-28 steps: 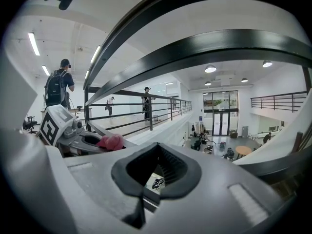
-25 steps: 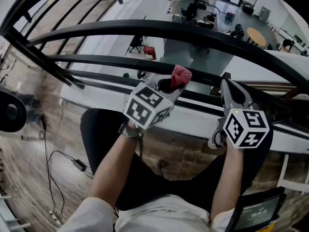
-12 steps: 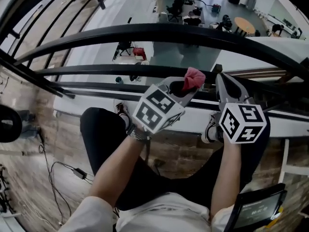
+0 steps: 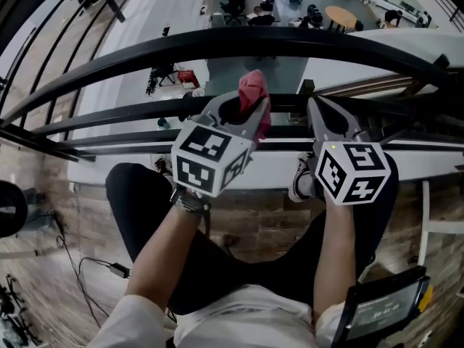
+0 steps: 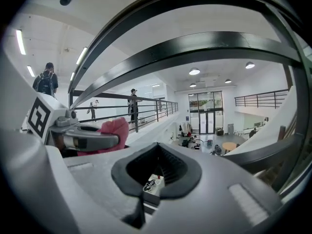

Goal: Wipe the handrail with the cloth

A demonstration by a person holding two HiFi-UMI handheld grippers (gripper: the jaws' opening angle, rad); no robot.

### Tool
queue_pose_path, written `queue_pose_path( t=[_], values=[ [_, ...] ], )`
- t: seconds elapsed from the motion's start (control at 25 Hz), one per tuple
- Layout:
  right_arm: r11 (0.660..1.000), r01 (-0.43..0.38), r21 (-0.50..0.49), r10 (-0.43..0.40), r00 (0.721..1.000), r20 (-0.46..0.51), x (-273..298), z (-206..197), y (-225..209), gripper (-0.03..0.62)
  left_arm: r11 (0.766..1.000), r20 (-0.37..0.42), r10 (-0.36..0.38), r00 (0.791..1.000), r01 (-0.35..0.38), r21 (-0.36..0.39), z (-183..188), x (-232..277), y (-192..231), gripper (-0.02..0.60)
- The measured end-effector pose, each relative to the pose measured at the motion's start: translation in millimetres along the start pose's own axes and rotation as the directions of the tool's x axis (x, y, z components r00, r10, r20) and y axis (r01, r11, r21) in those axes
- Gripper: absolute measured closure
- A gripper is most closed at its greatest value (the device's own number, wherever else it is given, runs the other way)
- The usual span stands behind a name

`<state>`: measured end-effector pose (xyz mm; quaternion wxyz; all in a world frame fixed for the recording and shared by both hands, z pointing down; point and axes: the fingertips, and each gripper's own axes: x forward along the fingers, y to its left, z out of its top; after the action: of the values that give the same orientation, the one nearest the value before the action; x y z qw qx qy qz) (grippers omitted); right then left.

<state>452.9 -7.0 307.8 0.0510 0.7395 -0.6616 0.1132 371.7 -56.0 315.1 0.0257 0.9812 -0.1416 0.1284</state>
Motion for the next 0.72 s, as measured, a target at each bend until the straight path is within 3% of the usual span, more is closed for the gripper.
queue_pose_path(
  t=[0.32,0.72],
  values=[
    [1.000,0.009,0.006,-0.009,1.000,0.007,-3,1,-3,0.592,0.995,-0.055,0.095,0.994,-0.097,-0.029,-3,-16,35,0.515],
    [0.999,-0.043,-0.007,0.043,0.999,0.004,7,7,24,0.592,0.968,-0.033,0.235,0.971,-0.237,-0.085,-17,-80,100,0.515]
  ],
)
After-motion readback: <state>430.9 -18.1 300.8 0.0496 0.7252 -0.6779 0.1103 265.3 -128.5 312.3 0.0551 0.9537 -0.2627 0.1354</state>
